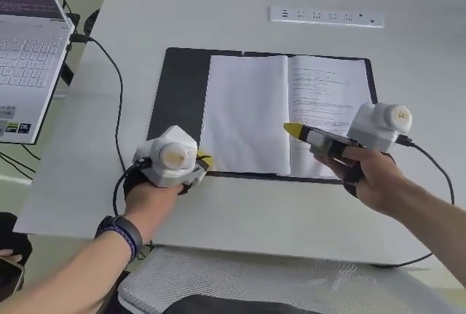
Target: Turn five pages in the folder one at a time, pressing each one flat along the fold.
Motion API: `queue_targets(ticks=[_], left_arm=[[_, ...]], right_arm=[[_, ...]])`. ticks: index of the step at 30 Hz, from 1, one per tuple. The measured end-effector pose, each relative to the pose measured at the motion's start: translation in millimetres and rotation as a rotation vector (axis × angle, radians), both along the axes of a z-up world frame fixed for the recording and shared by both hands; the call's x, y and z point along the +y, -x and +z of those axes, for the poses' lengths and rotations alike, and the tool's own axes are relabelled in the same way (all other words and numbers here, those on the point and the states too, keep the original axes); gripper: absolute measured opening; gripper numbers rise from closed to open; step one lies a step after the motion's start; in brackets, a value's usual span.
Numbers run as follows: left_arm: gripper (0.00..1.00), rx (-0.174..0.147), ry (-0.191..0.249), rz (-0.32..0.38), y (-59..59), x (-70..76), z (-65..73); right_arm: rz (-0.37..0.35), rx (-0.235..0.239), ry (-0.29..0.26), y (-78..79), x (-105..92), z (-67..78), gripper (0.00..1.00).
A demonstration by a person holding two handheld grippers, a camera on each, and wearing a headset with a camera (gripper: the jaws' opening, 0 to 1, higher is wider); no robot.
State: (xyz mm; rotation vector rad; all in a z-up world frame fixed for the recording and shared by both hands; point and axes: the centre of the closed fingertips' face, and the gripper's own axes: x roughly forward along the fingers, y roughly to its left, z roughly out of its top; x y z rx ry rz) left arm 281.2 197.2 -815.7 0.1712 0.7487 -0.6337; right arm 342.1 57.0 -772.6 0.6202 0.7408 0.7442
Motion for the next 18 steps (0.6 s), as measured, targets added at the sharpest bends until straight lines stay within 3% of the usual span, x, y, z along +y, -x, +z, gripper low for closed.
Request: queue_targets(ticks=[11, 18], left_arm=[[0.0, 0.006, 0.012, 0.011, -1.2, 0.8, -0.9], [0.0, 0.009, 0.014, 0.013, -1.5, 1.0, -1.1]], right_arm=[[-0.036, 0.007, 0.003, -34.2, 5.5, -14.6, 0.0], [-0.061, 0.008, -0.011, -44.4, 9.6, -18.9, 0.0]])
